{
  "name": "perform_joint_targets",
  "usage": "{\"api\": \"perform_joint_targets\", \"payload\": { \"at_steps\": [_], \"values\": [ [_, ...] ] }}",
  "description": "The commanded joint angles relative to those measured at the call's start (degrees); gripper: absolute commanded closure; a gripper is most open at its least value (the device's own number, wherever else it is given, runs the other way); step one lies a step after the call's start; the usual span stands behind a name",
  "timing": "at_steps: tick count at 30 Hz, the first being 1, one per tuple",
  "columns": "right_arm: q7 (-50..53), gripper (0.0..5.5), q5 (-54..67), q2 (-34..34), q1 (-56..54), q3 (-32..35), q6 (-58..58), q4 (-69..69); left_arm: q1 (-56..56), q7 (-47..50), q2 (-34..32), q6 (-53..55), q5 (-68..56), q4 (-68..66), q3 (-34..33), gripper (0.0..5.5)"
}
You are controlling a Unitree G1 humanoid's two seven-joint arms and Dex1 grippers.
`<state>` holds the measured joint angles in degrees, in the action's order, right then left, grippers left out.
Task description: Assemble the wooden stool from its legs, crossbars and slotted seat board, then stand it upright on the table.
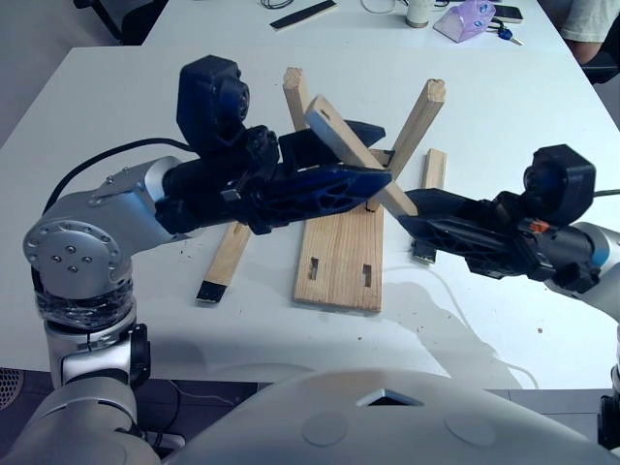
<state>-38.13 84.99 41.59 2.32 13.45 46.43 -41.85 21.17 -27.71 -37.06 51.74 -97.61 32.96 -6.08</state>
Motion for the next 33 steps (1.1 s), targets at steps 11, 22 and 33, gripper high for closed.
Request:
{"api": "perform_joint_targets", "payload": {
  "at_steps": [11,22,33],
  "values": [
    [-3.6,4.19,-13.8,2.3,0.5,-3.1,-2.8,0.2,-2.6,-8.0,-3.0,0.6,10.4,0.0,1.9,4.19],
    [1.4,3.11,-18.4,0.6,5.1,-1.0,-4.8,0.6,-1.8,-17.5,-9.8,-4.1,27.6,-8.4,-0.2,4.19],
    [7.7,3.11,-26.1,-5.4,23.4,3.1,-10.8,-9.0,-1.4,-55.8,-26.9,-54.4,74.8,-47.2,8.2,4.19]
  ]
}}
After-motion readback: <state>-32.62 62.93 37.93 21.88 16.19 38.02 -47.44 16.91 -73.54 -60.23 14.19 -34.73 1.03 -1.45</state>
